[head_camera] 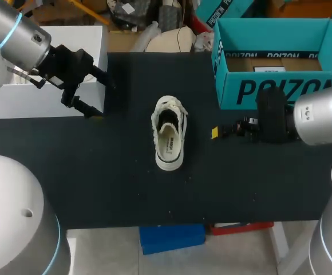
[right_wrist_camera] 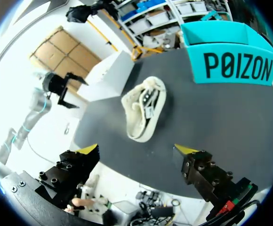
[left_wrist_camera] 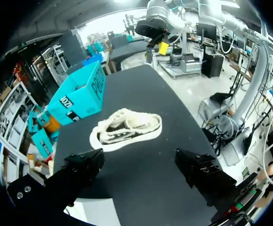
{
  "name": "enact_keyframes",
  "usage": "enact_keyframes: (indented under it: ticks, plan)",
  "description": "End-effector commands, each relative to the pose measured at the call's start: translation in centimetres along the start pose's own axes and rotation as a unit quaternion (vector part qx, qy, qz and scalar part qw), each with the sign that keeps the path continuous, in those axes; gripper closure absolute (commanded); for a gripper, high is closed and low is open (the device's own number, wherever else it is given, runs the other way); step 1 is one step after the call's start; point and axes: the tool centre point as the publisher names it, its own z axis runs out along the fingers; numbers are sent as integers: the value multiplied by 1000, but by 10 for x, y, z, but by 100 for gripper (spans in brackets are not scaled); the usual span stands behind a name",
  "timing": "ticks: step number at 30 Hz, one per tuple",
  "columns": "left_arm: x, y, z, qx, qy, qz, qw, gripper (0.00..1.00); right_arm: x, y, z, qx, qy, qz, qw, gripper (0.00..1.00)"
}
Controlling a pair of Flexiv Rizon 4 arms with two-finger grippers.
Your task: Take the shoe out of the shoebox, open the shoe tongue, remove and reinsert the insole, then place the shoe into the shoebox
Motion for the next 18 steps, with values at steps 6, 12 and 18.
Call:
enact_keyframes:
  ticks: [6,12,18]
  plan:
    - [-3,-1,1,-5,9,0,1000,0,1,0,1,0,-2,0,1000,0]
    - [-3,-1,1,-5,9,0,1000,0,1,0,1,0,-2,0,1000,0]
    - [-3,-1,1,-5,9,0,1000,0,1,0,1,0,-2,0,1000,0]
